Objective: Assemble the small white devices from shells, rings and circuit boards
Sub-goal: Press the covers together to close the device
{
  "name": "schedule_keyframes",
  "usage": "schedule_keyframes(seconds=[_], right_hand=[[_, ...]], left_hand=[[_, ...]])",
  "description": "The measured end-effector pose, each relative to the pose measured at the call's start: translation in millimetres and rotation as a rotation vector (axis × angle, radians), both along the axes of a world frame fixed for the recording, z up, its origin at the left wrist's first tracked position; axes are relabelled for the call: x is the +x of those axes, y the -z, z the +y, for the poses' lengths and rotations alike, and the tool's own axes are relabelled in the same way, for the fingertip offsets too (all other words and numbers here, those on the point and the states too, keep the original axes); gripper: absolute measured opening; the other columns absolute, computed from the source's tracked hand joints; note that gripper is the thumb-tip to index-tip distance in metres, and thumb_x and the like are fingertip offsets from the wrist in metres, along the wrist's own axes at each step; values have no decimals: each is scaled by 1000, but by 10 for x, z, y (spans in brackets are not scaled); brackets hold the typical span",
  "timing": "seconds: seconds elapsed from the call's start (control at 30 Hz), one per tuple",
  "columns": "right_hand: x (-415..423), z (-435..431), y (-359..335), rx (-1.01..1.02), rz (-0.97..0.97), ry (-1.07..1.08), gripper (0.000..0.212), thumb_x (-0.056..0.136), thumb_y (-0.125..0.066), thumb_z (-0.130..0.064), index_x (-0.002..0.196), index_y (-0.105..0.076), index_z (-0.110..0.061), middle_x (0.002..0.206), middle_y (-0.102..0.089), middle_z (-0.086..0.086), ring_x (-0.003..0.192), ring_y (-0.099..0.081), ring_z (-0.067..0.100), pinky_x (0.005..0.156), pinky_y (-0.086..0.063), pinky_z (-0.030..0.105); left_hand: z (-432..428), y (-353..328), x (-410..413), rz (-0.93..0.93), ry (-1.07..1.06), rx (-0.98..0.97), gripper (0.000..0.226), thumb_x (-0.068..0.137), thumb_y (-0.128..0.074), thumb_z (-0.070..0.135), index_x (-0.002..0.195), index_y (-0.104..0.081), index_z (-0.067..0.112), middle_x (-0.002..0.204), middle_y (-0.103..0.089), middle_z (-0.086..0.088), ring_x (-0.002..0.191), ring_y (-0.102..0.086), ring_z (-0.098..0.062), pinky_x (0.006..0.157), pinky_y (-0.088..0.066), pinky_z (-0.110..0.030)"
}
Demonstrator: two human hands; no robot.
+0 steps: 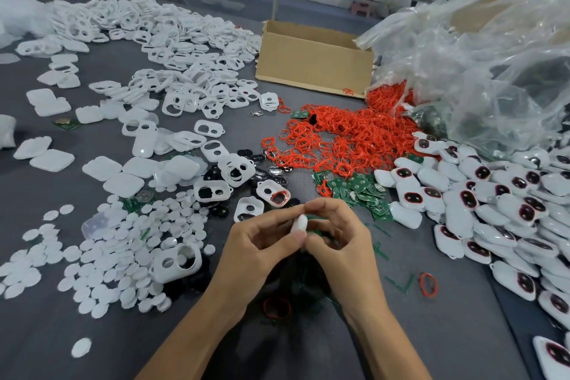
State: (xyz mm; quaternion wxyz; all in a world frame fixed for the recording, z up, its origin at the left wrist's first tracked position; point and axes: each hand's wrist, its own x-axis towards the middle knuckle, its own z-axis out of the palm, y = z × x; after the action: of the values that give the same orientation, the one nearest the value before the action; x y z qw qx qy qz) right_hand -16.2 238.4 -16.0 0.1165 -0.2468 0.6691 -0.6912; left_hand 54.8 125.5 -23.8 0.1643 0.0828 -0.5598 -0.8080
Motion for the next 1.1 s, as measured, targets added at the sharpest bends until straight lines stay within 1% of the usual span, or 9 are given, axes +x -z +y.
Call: schedule_keyframes(seconds=[0.17,0.27,0.37,0.53,0.67,0.77,0.83,0.97,1.1], right_hand=[[-21,11,0,-21,17,-51,44,76,-45,26,101,-60,-6,90,-72,-4,90,-68,10,72,-50,17],[-3,24,-37,27,75,-117,48,80,-42,25,103,-60,-13,98,-72,-10,101,-68,12,78,-52,20],[-29,59,-83,153,224,-32,47,79,-43,24,95,-65,-16,97,-71,-15,96,-68,6,84,-49,17],[-228,216,-106,436,384,163,48,83,-49,13,83,-68,-31,87,-69,-20,88,-65,1,81,-48,18],[-237,227,-96,633,615,16,35,83,-58,7,95,-76,-20,97,-72,-5,92,-64,11,84,-47,19],[-215,146,-48,796,828,-120,32,84,-58,2,102,-75,-18,102,-70,0,100,-60,23,85,-48,35],[-232,92,-61,866,874,-167,27,86,-58,-2,102,-74,-16,100,-68,2,100,-58,26,82,-48,39],[-322,16,-166,938,932,-268,20,80,-59,2,88,-72,-11,85,-64,5,89,-58,26,75,-45,34],[-330,-2,-210,1019,1002,-316,10,82,-53,-4,86,-57,-13,91,-56,4,92,-51,24,74,-43,39]], left_hand=[[-6,5,-34,-24,-123,54,36,77,-69,21,111,-73,13,106,-75,-6,101,-69,-19,88,-56,-28],[-83,-17,-46,22,-120,254,32,78,-63,25,107,-73,16,106,-73,-5,92,-68,-13,78,-57,-24],[-135,-32,-33,23,-124,318,36,83,-54,35,109,-69,14,107,-71,-7,88,-67,-12,74,-57,-24],[-148,-67,-17,-24,-155,338,49,100,-33,46,88,-64,11,74,-63,-3,54,-48,-11,47,-39,-21],[-120,-69,-8,-55,-108,324,51,101,-29,48,70,-57,18,60,-49,1,45,-36,-12,40,-28,-21],[-87,-62,-4,-67,-75,257,50,100,-27,43,65,-52,17,55,-44,1,41,-31,-11,38,-26,-19],[-65,-58,-4,-84,-59,212,51,99,-28,39,61,-51,15,50,-43,1,37,-29,-11,36,-26,-19],[-35,-54,-6,-106,-32,151,51,99,-30,37,59,-48,12,45,-38,0,33,-26,-12,37,-27,-17],[-31,-43,-17,-115,-27,139,50,98,-31,38,61,-50,11,47,-40,-1,33,-28,-13,37,-28,-18]])
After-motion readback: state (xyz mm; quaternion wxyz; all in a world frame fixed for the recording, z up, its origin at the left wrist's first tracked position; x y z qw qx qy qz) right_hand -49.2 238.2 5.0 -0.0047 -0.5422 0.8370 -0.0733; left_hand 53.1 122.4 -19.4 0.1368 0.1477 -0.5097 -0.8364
